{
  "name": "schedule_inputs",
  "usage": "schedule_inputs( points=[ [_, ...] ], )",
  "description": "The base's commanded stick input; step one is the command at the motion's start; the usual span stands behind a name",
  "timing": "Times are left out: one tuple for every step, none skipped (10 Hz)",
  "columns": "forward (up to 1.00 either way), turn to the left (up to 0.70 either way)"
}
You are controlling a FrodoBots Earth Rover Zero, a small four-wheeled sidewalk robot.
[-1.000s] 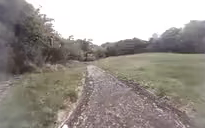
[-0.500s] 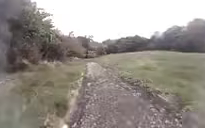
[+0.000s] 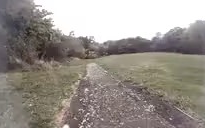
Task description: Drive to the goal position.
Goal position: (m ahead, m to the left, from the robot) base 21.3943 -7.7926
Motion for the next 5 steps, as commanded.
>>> schedule_inputs(
  points=[
    [1.00,0.00],
    [1.00,0.00],
    [1.00,0.00],
    [1.00,0.00],
    [1.00,0.00]
  ],
)
